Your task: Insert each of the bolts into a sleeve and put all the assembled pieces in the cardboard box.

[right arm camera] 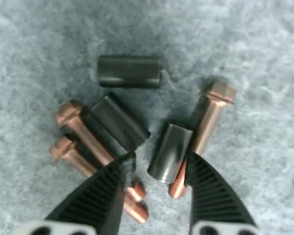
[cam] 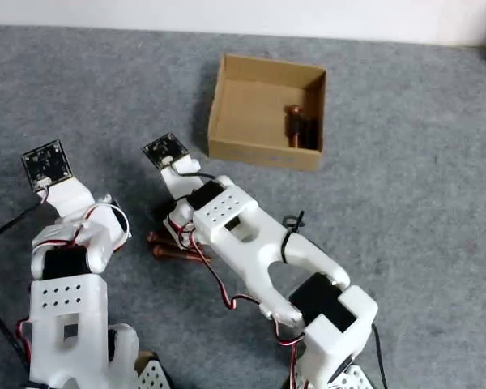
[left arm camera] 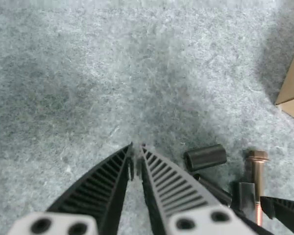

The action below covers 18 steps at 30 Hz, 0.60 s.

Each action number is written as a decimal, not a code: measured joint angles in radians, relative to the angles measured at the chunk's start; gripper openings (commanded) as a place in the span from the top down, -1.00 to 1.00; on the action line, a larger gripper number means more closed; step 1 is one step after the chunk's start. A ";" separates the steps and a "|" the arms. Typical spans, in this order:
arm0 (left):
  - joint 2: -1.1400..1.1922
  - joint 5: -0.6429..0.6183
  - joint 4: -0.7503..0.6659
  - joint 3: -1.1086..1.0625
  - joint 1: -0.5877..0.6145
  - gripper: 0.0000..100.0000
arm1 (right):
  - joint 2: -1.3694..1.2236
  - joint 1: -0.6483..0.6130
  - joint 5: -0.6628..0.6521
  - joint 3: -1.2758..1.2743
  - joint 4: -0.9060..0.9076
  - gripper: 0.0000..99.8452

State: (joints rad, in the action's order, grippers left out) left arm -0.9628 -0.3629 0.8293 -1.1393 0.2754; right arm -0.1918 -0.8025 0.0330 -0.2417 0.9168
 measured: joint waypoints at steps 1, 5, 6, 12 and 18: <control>0.000 0.000 0.000 0.000 0.000 0.92 | 0.000 0.000 0.000 0.000 0.000 0.70; 0.000 0.000 0.000 0.000 -0.002 0.92 | -0.006 0.000 0.000 0.000 -0.008 0.70; 0.000 0.000 0.000 0.000 -0.002 0.92 | -0.020 0.000 0.000 0.000 -0.009 0.70; 0.000 0.000 0.000 0.000 -0.002 0.92 | -0.120 0.002 -0.002 0.031 -0.011 0.70; 0.000 0.000 0.000 0.000 -0.002 0.92 | -0.157 0.000 -0.003 0.051 -0.023 0.70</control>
State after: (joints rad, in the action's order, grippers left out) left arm -0.9628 -0.3629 0.8293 -1.1393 0.2739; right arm -0.3483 -0.8025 0.0299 -0.1910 0.8938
